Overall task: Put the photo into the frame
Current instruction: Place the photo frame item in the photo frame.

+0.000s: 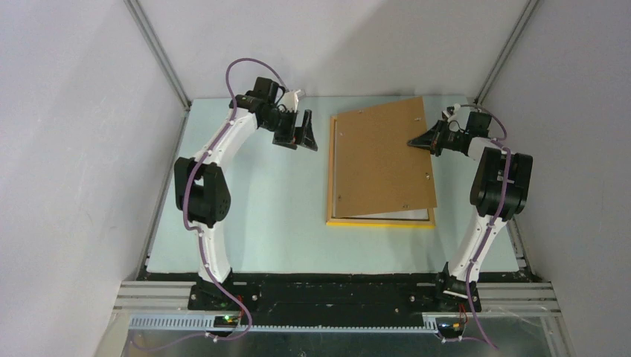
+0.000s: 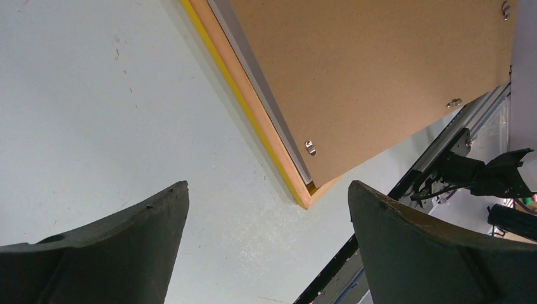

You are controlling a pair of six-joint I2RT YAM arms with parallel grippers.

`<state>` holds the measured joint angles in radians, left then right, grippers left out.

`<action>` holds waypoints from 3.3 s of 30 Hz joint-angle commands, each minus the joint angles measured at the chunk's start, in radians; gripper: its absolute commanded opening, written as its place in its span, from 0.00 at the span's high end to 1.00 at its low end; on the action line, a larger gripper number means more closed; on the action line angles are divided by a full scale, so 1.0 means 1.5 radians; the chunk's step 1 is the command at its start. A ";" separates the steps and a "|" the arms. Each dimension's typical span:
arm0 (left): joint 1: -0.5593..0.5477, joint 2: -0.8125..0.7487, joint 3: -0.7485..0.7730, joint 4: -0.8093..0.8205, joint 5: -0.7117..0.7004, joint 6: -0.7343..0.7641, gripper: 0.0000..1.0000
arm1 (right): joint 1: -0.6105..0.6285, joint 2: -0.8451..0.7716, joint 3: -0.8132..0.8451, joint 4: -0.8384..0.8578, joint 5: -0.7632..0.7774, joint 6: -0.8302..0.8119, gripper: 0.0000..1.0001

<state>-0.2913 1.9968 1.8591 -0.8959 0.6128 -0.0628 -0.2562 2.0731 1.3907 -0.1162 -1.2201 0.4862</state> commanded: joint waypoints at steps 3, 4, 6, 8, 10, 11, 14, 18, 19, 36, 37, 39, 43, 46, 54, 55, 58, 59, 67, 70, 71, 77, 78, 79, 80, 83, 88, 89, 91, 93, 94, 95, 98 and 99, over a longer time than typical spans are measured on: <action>0.004 -0.002 0.009 0.013 0.012 0.003 0.00 | 0.009 0.007 0.029 0.027 -0.042 0.025 1.00; 0.003 -0.002 0.008 0.013 0.011 0.003 0.00 | 0.010 0.008 0.028 0.028 -0.042 0.025 1.00; 0.004 -0.003 0.007 0.014 0.011 0.004 0.00 | 0.011 0.010 0.027 0.029 -0.042 0.026 1.00; 0.004 -0.004 0.006 0.014 0.011 0.003 0.00 | 0.013 0.013 0.026 0.032 -0.040 0.029 1.00; 0.004 -0.004 0.006 0.014 0.012 0.004 0.00 | 0.014 0.015 0.025 0.034 -0.039 0.030 1.00; 0.004 -0.005 0.006 0.014 0.012 0.004 0.00 | 0.014 0.016 0.025 0.035 -0.039 0.032 1.00; 0.004 -0.005 0.004 0.014 0.012 0.004 0.00 | 0.014 0.017 0.023 0.038 -0.038 0.035 1.00; 0.004 -0.004 0.004 0.013 0.013 0.004 0.00 | 0.015 0.021 0.022 0.038 -0.037 0.036 1.00; 0.004 -0.004 0.005 0.013 0.013 0.004 0.00 | 0.015 0.022 0.021 0.038 -0.037 0.036 1.00; 0.004 -0.003 0.003 0.013 0.014 0.004 0.02 | 0.020 0.041 0.006 0.046 -0.026 0.040 1.00; 0.004 -0.003 0.002 0.013 0.015 0.004 0.02 | 0.020 0.042 0.006 0.047 -0.025 0.040 1.00; 0.004 -0.003 0.002 0.014 0.015 0.004 0.02 | 0.022 0.045 0.006 0.050 -0.024 0.042 1.00; 0.004 -0.002 0.000 0.013 0.015 0.006 0.02 | 0.025 0.053 0.006 0.059 -0.022 0.045 1.00; 0.004 -0.002 -0.001 0.014 0.016 0.006 0.02 | 0.026 0.057 0.006 0.063 -0.017 0.043 1.00; 0.004 -0.003 -0.004 0.013 0.016 0.007 0.02 | 0.024 0.067 0.017 0.028 -0.001 0.006 0.99; 0.004 -0.003 -0.003 0.013 0.017 0.007 0.02 | 0.024 0.067 0.019 0.018 0.003 -0.001 0.95; 0.004 -0.002 -0.004 0.013 0.018 0.007 0.02 | 0.027 0.066 0.033 -0.033 0.023 -0.045 0.87; 0.004 -0.001 -0.003 0.013 0.018 0.007 0.02 | 0.028 0.065 0.035 -0.044 0.028 -0.053 0.82; 0.004 -0.002 -0.007 0.013 0.020 0.008 0.02 | 0.038 0.056 0.081 -0.166 0.104 -0.138 0.58; 0.004 -0.001 -0.010 0.014 0.021 0.008 0.02 | 0.044 0.052 0.095 -0.199 0.137 -0.166 0.52; 0.004 -0.001 -0.009 0.014 0.022 0.008 0.02 | 0.046 0.050 0.100 -0.212 0.152 -0.177 0.48; 0.004 0.000 -0.009 0.013 0.022 0.008 0.02 | 0.056 0.030 0.119 -0.268 0.225 -0.222 0.35; 0.004 0.000 -0.009 0.013 0.021 0.007 0.02 | 0.057 0.024 0.121 -0.274 0.235 -0.227 0.31; 0.004 0.001 -0.008 0.014 0.022 0.008 0.02 | 0.060 0.020 0.124 -0.285 0.254 -0.239 0.30; 0.004 0.001 -0.008 0.014 0.022 0.008 0.02 | 0.061 0.012 0.125 -0.290 0.265 -0.245 0.28; 0.004 0.003 -0.007 0.014 0.022 0.007 0.02 | 0.070 -0.009 0.126 -0.310 0.311 -0.269 0.24; 0.004 0.008 -0.002 0.013 0.021 0.004 0.02 | 0.081 -0.039 0.122 -0.334 0.362 -0.296 0.20; 0.004 0.009 -0.001 0.013 0.021 0.004 0.02 | 0.084 -0.048 0.122 -0.335 0.373 -0.302 0.20; 0.004 0.011 0.002 0.013 0.023 0.002 0.02 | 0.089 -0.057 0.123 -0.340 0.393 -0.315 0.19; 0.004 0.012 0.004 0.013 0.023 0.002 0.02 | 0.094 -0.062 0.124 -0.347 0.411 -0.321 0.19; 0.004 0.012 0.003 0.013 0.023 0.002 0.02 | 0.097 -0.063 0.125 -0.352 0.421 -0.322 0.19; 0.003 0.013 0.002 0.013 0.022 0.001 0.02 | 0.099 -0.063 0.126 -0.355 0.428 -0.322 0.19; 0.004 0.014 0.002 0.013 0.022 0.001 0.01 | 0.109 -0.057 0.132 -0.373 0.458 -0.348 0.19; 0.004 0.014 0.002 0.013 0.022 0.001 0.02 | 0.110 -0.057 0.132 -0.375 0.463 -0.349 0.19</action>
<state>-0.2913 2.0224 1.8465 -0.8948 0.6312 -0.0620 -0.1081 2.0296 1.5433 -0.6437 -0.5900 0.0143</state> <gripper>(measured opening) 0.985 0.810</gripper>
